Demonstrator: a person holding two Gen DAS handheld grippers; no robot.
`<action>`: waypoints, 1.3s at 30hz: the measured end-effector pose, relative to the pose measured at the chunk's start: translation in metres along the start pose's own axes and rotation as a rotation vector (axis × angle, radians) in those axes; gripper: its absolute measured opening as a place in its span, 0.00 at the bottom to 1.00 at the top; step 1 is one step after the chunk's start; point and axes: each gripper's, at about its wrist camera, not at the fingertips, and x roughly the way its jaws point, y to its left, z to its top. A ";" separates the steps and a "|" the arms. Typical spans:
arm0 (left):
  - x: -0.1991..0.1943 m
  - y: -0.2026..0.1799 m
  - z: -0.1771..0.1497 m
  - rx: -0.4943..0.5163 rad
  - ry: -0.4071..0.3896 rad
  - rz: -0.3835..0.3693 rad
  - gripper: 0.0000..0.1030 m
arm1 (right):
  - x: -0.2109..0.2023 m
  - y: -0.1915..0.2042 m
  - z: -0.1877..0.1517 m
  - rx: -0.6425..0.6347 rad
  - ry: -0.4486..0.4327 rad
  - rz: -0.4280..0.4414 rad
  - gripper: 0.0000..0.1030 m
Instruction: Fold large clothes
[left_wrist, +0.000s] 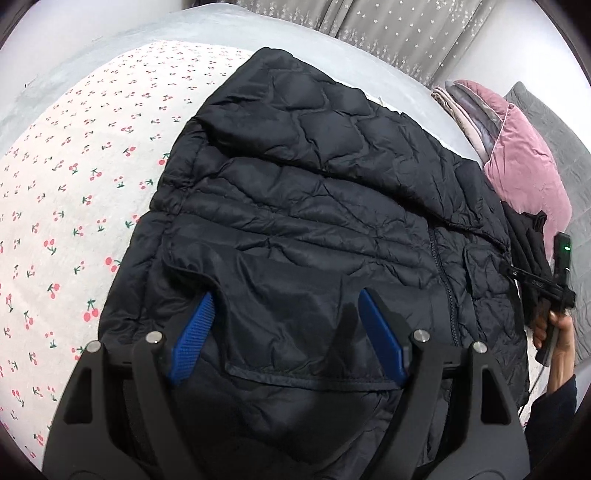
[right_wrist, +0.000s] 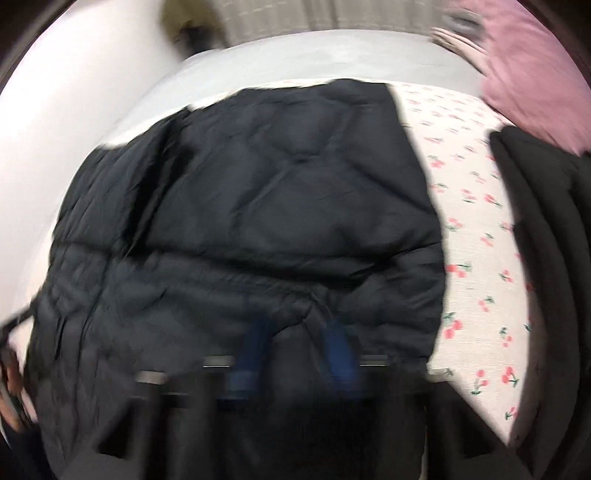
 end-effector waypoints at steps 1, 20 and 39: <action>0.000 -0.001 0.000 0.003 -0.002 0.002 0.77 | -0.007 0.004 -0.005 -0.026 -0.016 0.028 0.08; -0.014 -0.007 -0.007 0.039 -0.023 0.013 0.77 | -0.107 0.024 -0.107 -0.257 -0.013 0.073 0.18; -0.019 0.025 -0.016 -0.039 0.032 -0.031 0.77 | -0.039 0.079 -0.095 0.094 -0.026 -0.017 0.56</action>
